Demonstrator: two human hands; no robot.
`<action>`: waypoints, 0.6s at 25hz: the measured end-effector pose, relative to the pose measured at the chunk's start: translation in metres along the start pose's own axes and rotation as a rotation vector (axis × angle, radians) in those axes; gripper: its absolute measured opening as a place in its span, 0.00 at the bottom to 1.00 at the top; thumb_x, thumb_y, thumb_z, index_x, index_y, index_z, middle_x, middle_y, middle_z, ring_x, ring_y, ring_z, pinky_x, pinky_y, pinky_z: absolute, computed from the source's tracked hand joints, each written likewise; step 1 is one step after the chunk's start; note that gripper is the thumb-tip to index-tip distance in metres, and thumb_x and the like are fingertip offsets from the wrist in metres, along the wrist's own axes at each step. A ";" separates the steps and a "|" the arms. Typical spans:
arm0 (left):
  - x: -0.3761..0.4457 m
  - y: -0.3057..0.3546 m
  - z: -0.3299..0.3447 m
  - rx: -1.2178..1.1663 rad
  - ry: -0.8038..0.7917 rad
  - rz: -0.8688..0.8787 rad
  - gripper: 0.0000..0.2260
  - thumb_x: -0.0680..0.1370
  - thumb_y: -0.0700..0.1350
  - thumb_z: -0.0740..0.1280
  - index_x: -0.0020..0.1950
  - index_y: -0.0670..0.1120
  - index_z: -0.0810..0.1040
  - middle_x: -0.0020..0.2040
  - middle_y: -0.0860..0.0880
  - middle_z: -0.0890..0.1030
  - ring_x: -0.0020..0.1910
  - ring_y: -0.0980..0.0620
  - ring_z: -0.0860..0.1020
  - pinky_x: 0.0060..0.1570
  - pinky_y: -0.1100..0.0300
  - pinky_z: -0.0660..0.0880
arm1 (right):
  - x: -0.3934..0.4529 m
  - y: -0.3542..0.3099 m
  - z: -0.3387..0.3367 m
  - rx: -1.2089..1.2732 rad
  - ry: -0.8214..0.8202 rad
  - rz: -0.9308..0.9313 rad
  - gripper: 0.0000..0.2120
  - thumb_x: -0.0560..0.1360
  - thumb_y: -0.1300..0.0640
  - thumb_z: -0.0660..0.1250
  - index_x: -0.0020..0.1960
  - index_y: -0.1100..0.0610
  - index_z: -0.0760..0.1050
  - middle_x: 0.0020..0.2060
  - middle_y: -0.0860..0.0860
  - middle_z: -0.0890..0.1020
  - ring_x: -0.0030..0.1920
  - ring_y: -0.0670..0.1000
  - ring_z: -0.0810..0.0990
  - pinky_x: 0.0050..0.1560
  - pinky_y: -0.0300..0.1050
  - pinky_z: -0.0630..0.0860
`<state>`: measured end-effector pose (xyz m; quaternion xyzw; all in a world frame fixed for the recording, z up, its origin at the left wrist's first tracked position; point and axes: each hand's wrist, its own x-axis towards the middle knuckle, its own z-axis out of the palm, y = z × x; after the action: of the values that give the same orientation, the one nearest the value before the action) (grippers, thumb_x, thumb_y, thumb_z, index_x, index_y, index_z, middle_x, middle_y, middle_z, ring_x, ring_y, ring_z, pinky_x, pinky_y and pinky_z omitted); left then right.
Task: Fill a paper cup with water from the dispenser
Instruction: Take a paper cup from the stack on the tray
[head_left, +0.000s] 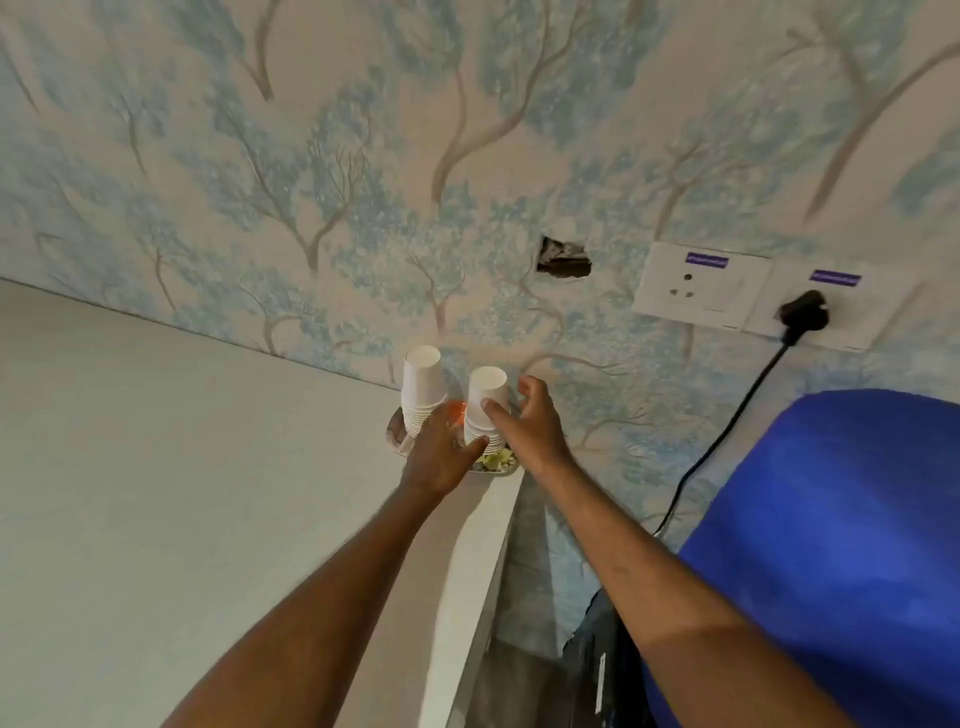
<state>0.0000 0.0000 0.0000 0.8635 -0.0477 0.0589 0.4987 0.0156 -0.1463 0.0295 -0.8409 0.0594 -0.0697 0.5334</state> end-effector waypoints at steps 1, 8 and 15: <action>0.010 -0.008 0.004 -0.012 0.004 -0.010 0.24 0.76 0.50 0.76 0.70 0.49 0.74 0.66 0.49 0.82 0.65 0.48 0.81 0.64 0.45 0.80 | 0.008 0.001 0.007 0.016 0.016 -0.003 0.39 0.71 0.42 0.76 0.76 0.53 0.66 0.73 0.53 0.75 0.70 0.53 0.75 0.64 0.47 0.73; 0.038 -0.013 0.025 -0.045 0.000 0.066 0.25 0.72 0.50 0.79 0.68 0.50 0.78 0.61 0.54 0.84 0.58 0.56 0.82 0.55 0.61 0.79 | 0.027 0.004 0.020 0.024 0.002 -0.032 0.33 0.66 0.39 0.77 0.67 0.47 0.74 0.62 0.47 0.81 0.61 0.48 0.81 0.61 0.49 0.81; 0.040 -0.018 0.033 -0.011 0.012 0.065 0.29 0.72 0.49 0.81 0.71 0.48 0.76 0.64 0.49 0.84 0.62 0.53 0.81 0.57 0.61 0.77 | 0.032 0.002 0.016 0.068 0.038 -0.089 0.30 0.67 0.40 0.77 0.65 0.47 0.76 0.61 0.45 0.83 0.59 0.46 0.82 0.57 0.44 0.80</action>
<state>0.0441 -0.0208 -0.0263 0.8583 -0.0730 0.0802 0.5016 0.0502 -0.1385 0.0225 -0.8226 0.0298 -0.1110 0.5568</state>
